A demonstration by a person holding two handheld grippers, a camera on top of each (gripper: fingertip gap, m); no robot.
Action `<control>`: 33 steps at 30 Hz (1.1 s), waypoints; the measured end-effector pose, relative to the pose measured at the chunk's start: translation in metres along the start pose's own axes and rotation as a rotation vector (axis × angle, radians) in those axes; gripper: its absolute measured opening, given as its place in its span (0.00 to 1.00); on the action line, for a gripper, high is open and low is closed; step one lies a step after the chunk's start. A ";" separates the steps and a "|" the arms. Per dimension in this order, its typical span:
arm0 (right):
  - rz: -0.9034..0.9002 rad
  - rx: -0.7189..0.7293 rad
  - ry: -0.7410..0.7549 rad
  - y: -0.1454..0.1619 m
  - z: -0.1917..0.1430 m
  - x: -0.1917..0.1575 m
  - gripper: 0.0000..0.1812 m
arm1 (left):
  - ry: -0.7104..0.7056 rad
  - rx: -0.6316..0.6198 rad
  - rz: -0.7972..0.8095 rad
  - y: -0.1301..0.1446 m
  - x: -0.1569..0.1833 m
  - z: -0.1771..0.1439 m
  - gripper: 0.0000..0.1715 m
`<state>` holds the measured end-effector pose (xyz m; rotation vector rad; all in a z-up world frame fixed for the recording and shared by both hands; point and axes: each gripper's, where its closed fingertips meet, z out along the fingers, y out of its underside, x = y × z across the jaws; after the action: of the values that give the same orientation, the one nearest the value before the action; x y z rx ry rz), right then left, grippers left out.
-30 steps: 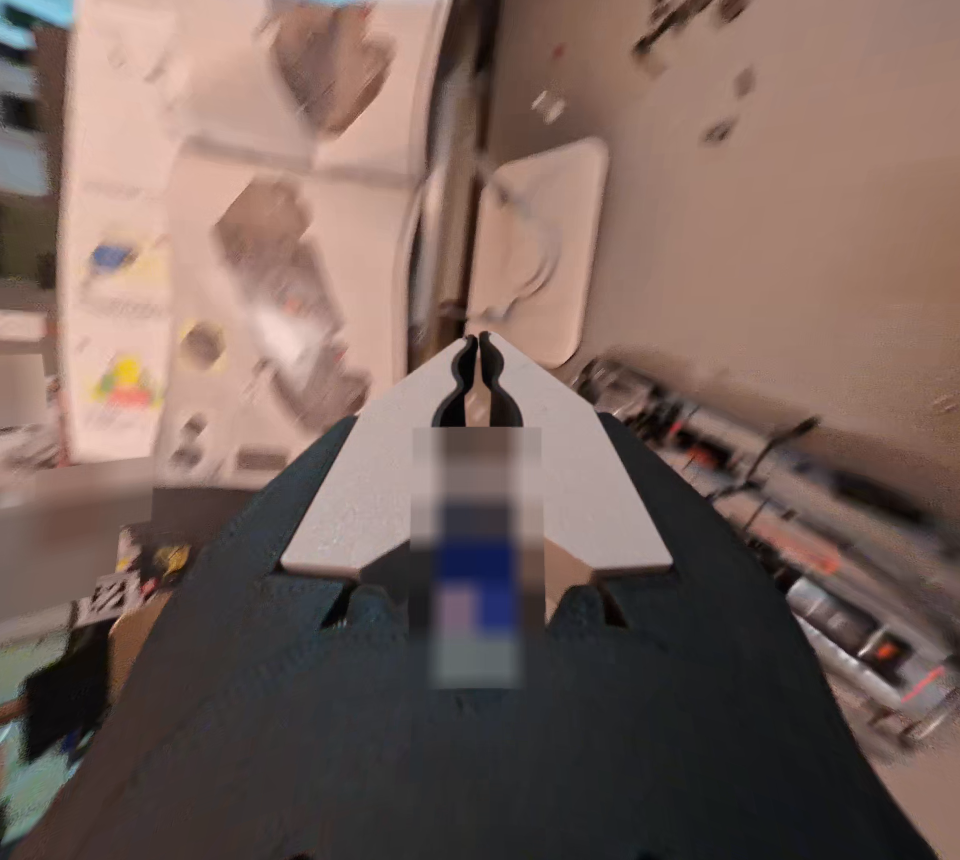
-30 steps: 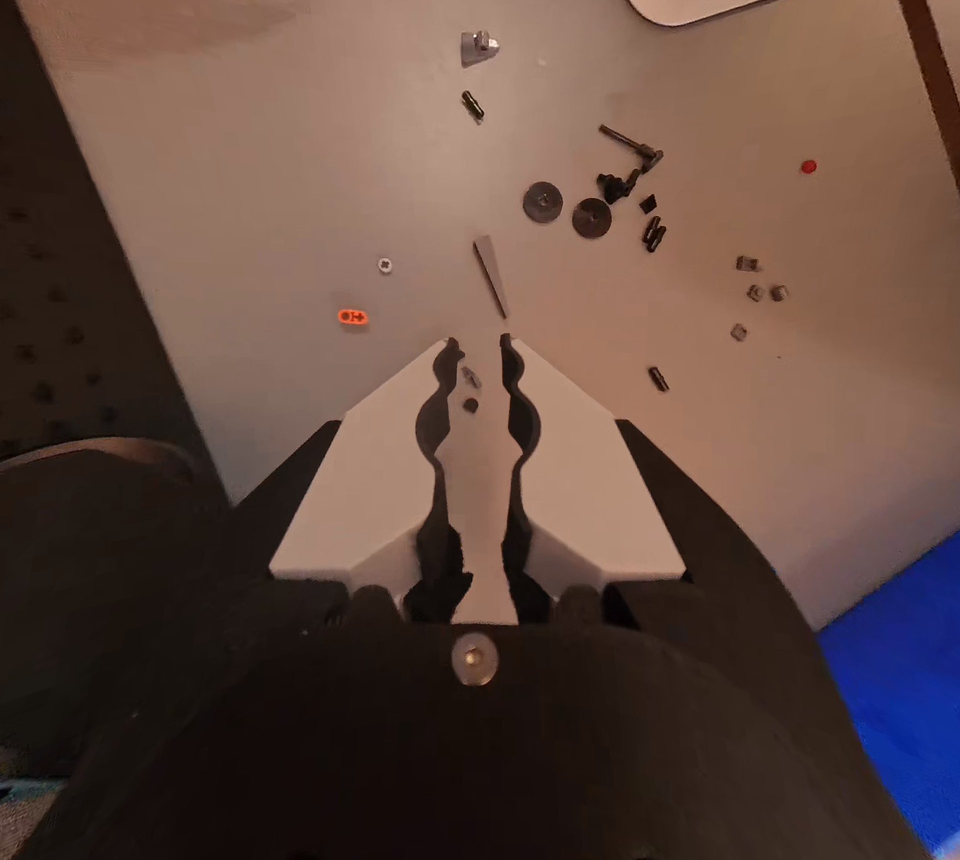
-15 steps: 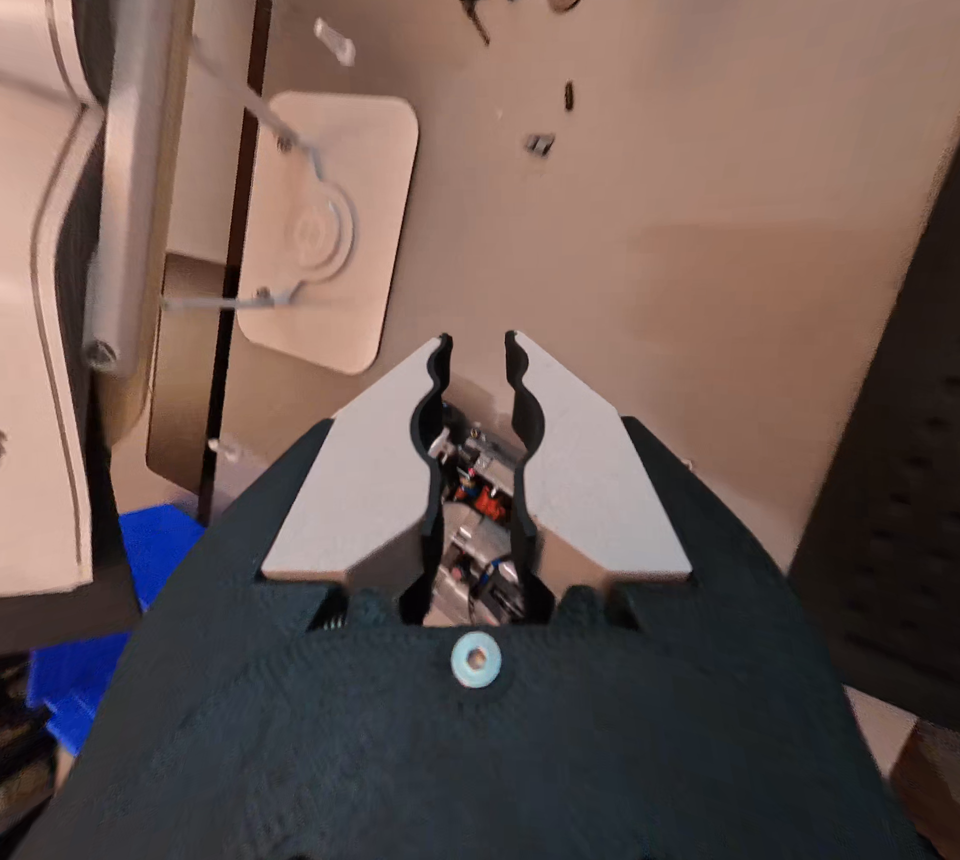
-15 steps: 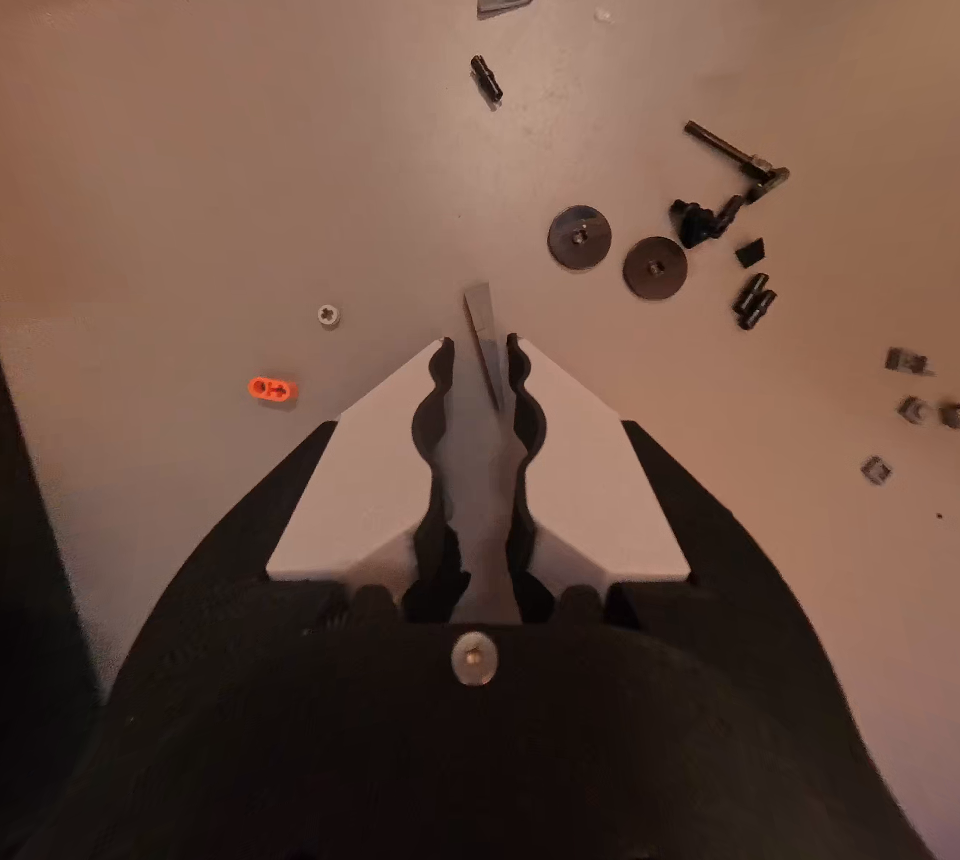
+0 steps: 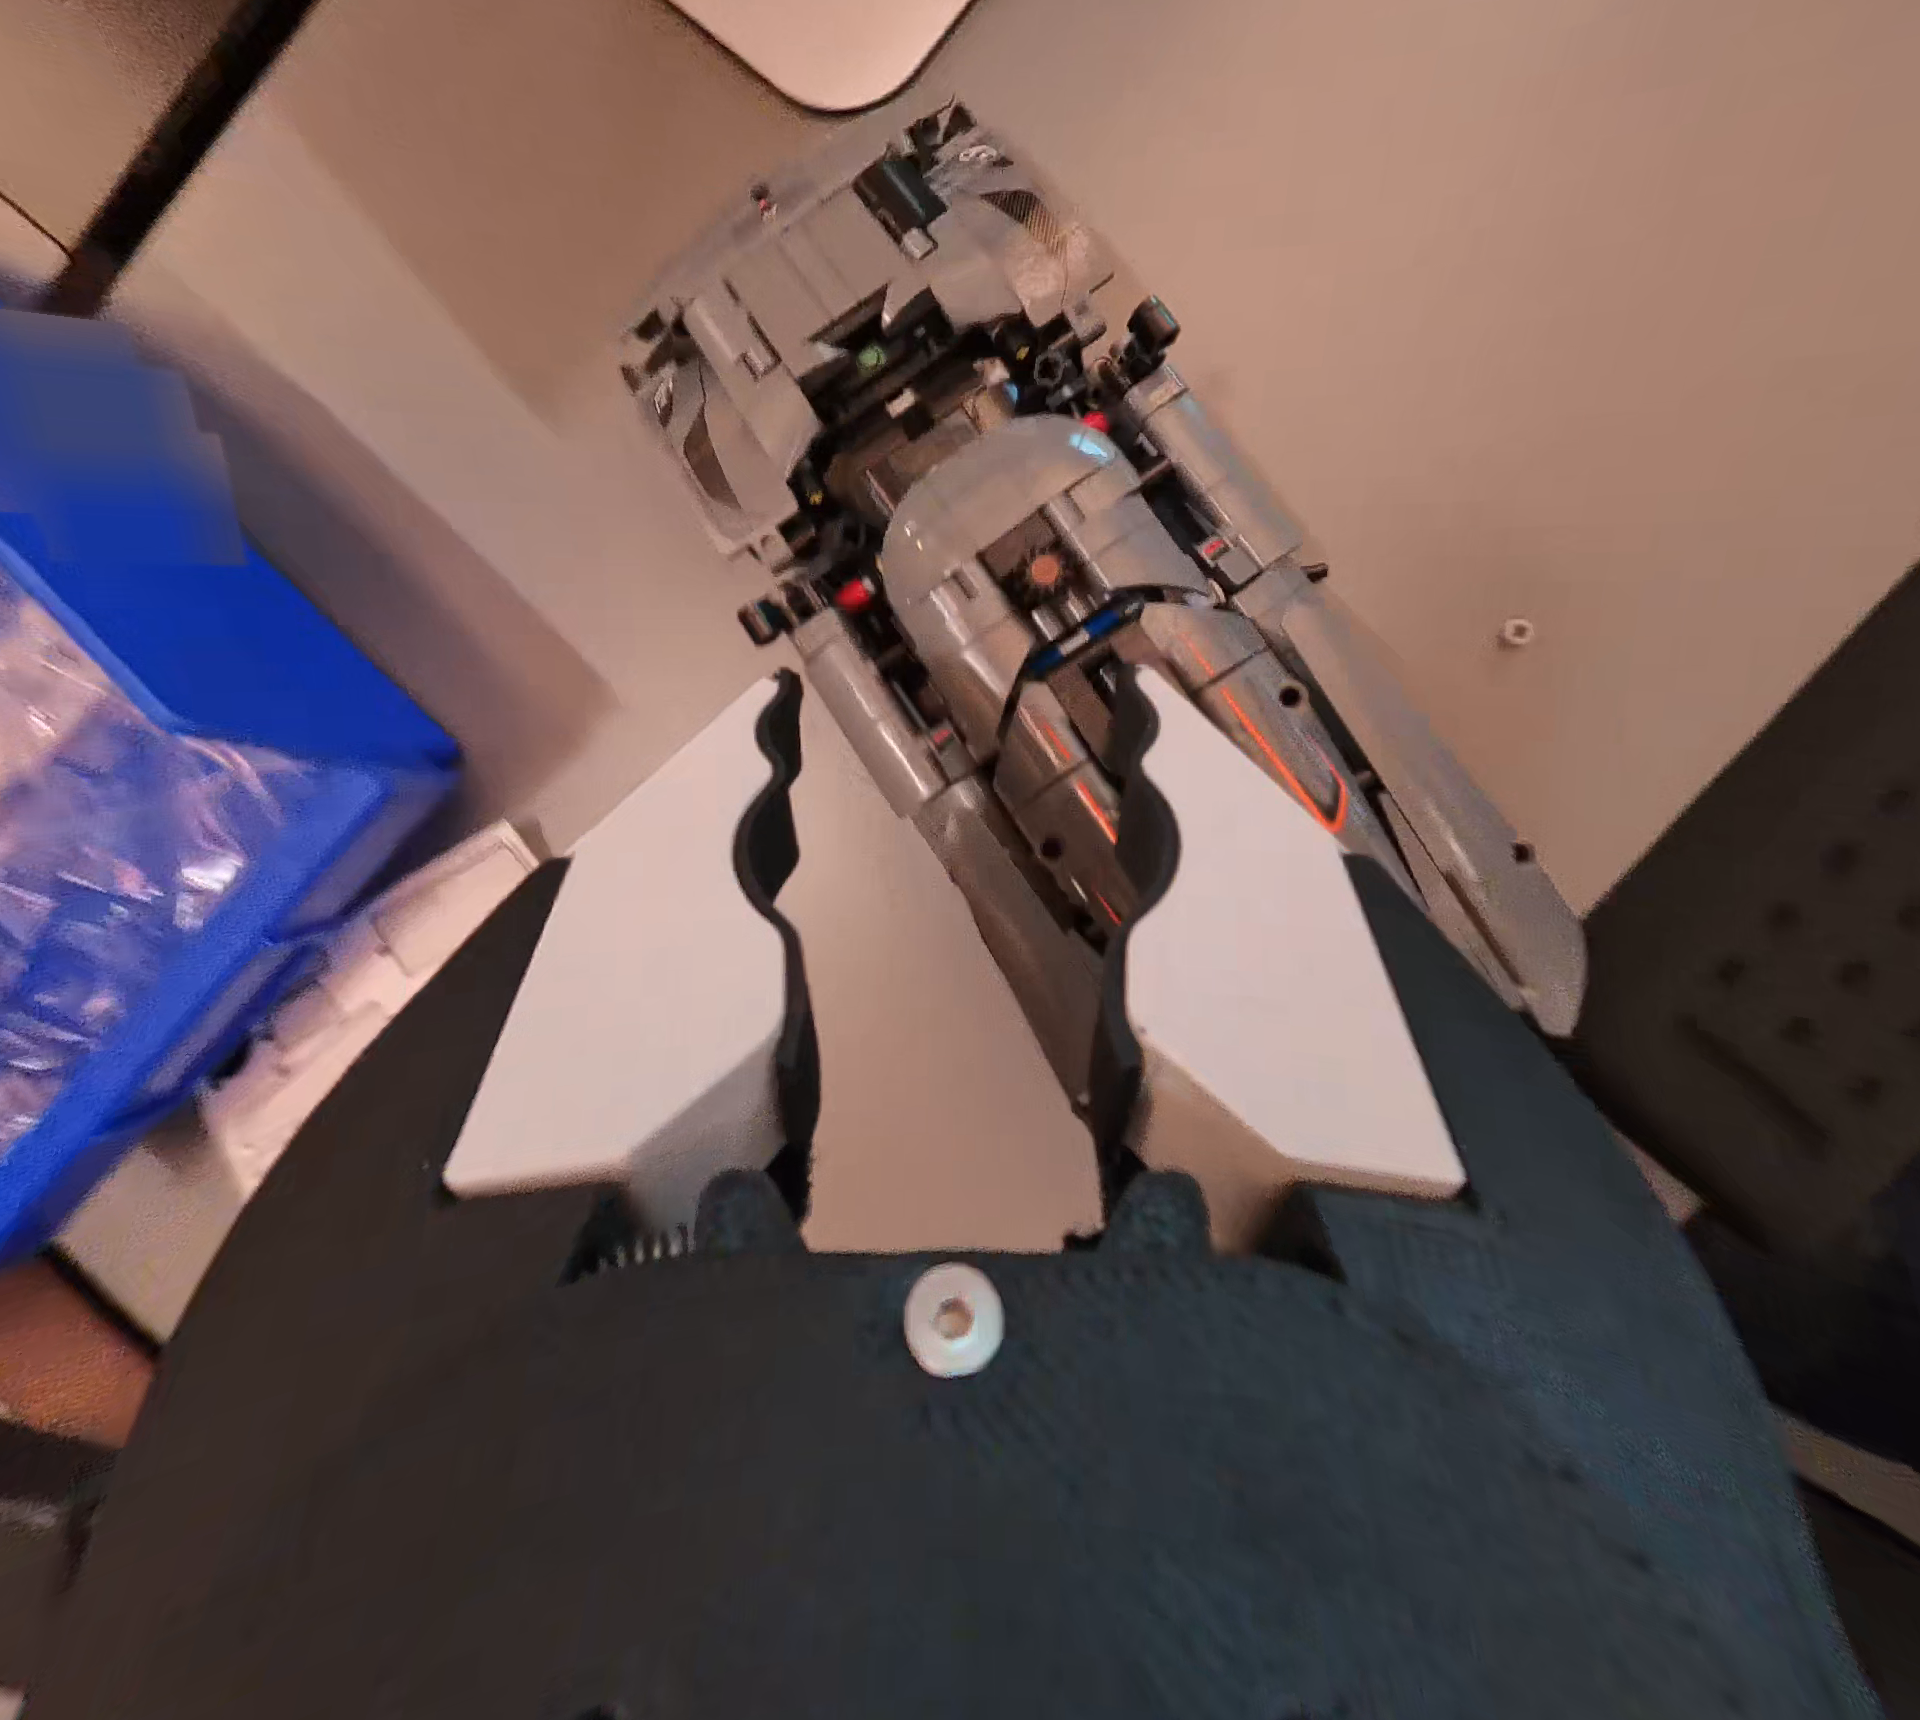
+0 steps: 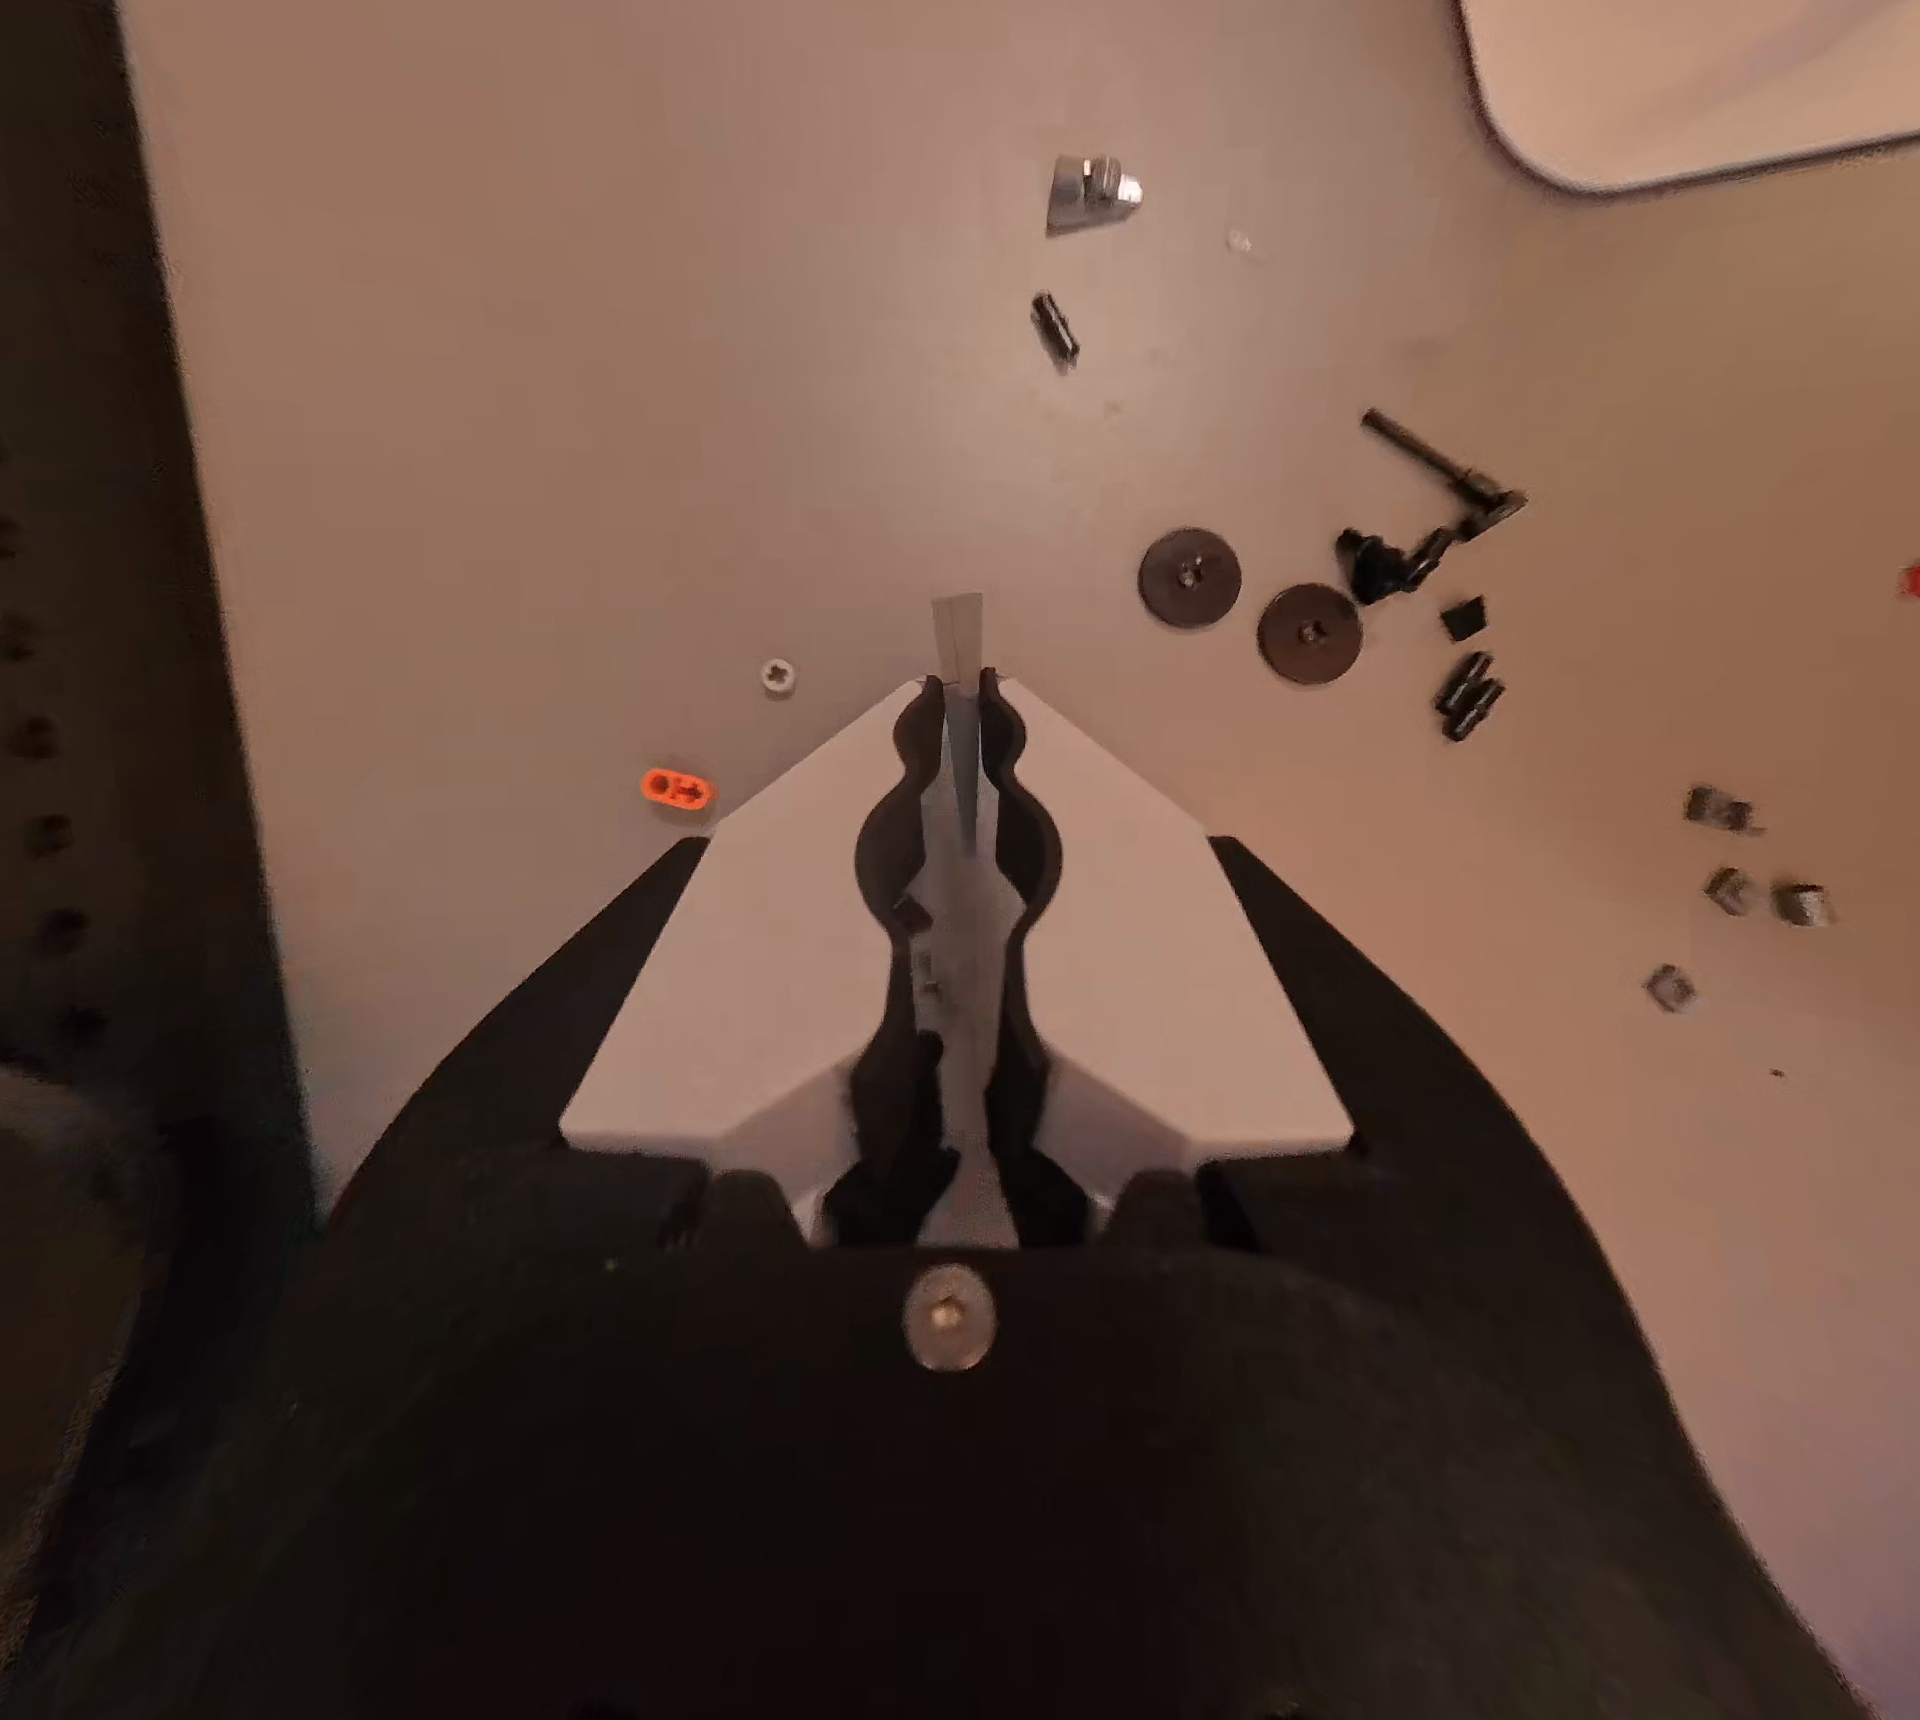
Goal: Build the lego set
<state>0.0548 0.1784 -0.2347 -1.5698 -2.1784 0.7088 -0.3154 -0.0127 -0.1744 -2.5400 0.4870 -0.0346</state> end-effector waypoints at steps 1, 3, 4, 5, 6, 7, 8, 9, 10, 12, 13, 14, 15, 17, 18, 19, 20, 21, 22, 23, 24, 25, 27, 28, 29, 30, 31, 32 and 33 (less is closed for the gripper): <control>-0.009 0.004 0.004 -0.007 -0.007 -0.003 0.02 | 0.038 0.014 -0.042 0.004 0.001 -0.003 0.35; -0.041 0.006 0.015 -0.021 -0.021 -0.014 0.02 | 0.106 0.039 -0.098 0.013 0.006 -0.011 0.35; -0.058 0.005 0.017 -0.029 -0.027 -0.021 0.02 | 0.125 0.027 -0.119 0.023 0.007 -0.013 0.37; -0.076 -0.003 0.027 -0.035 -0.033 -0.028 0.02 | 0.161 0.008 -0.151 0.033 0.011 -0.013 0.40; -0.095 -0.011 0.055 -0.040 -0.039 -0.033 0.02 | 0.206 -0.003 -0.191 0.043 0.016 -0.014 0.43; -0.113 -0.008 0.081 -0.047 -0.046 -0.039 0.02 | 0.242 -0.001 -0.226 0.050 0.022 -0.016 0.45; -0.127 0.004 0.091 -0.054 -0.051 -0.048 0.02 | 0.279 -0.016 -0.239 0.061 0.030 -0.017 0.46; -0.135 0.018 0.097 -0.060 -0.055 -0.057 0.02 | 0.285 -0.047 -0.226 0.074 0.034 -0.017 0.47; -0.138 0.027 0.109 -0.065 -0.058 -0.065 0.02 | 0.266 -0.067 -0.199 0.085 0.036 -0.016 0.50; -0.143 0.047 0.115 -0.073 -0.061 -0.079 0.02 | 0.281 -0.063 -0.150 0.098 0.044 -0.016 0.54; -0.139 0.059 0.104 -0.077 -0.059 -0.086 0.02 | 0.262 -0.064 -0.137 0.104 0.043 -0.014 0.55; -0.130 0.069 0.094 -0.081 -0.057 -0.091 0.02 | 0.259 -0.083 -0.126 0.113 0.043 -0.013 0.58; -0.120 0.075 0.087 -0.084 -0.053 -0.096 0.02 | 0.270 -0.095 -0.112 0.120 0.046 -0.010 0.60; -0.107 0.071 0.081 -0.087 -0.043 -0.101 0.02 | 0.249 -0.095 -0.091 0.128 0.044 -0.004 0.58; -0.103 0.063 0.075 -0.086 -0.036 -0.103 0.02 | 0.281 -0.112 -0.109 0.131 0.048 -0.001 0.59; -0.098 0.051 0.067 -0.086 -0.029 -0.106 0.02 | 0.299 -0.114 -0.108 0.131 0.051 0.002 0.57; -0.092 0.040 0.063 -0.086 -0.022 -0.108 0.02 | 0.292 -0.114 -0.100 0.128 0.051 0.004 0.53; -0.084 0.034 0.057 -0.087 -0.015 -0.111 0.02 | 0.297 -0.136 -0.092 0.128 0.054 0.006 0.50; -0.078 0.038 0.047 -0.090 -0.008 -0.115 0.02 | 0.295 -0.169 -0.071 0.131 0.056 0.009 0.49; -0.072 0.046 0.035 -0.094 -0.002 -0.120 0.02 | 0.272 -0.196 -0.048 0.132 0.056 0.013 0.48; -0.064 0.051 0.030 -0.098 0.005 -0.124 0.02 | 0.255 -0.218 -0.035 0.134 0.055 0.017 0.46; -0.055 0.050 0.039 -0.102 0.010 -0.127 0.02 | 0.272 -0.224 -0.024 0.135 0.059 0.019 0.45; -0.042 0.038 0.079 -0.108 0.020 -0.132 0.02 | 0.282 -0.194 -0.008 0.131 0.064 0.026 0.43; -0.039 0.039 0.089 -0.112 0.024 -0.136 0.02 | 0.269 -0.198 -0.008 0.131 0.063 0.027 0.42; -0.042 0.036 0.098 -0.114 0.028 -0.139 0.02 | 0.269 -0.199 -0.009 0.130 0.063 0.027 0.42; -0.047 0.028 0.107 -0.114 0.032 -0.141 0.02 | 0.268 -0.199 -0.007 0.130 0.062 0.027 0.42; -0.047 0.027 0.104 -0.115 0.036 -0.143 0.02 | 0.266 -0.198 -0.005 0.130 0.062 0.028 0.42; -0.038 0.028 0.088 -0.116 0.041 -0.146 0.02 | 0.271 -0.201 -0.008 0.129 0.063 0.028 0.42; -0.025 0.027 0.072 -0.117 0.045 -0.149 0.02 | 0.270 -0.203 -0.005 0.129 0.063 0.028 0.42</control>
<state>-0.0134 -0.0010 -0.2027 -1.5279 -2.1244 0.6608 -0.2968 -0.1218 -0.2701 -2.7504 0.6149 -0.3507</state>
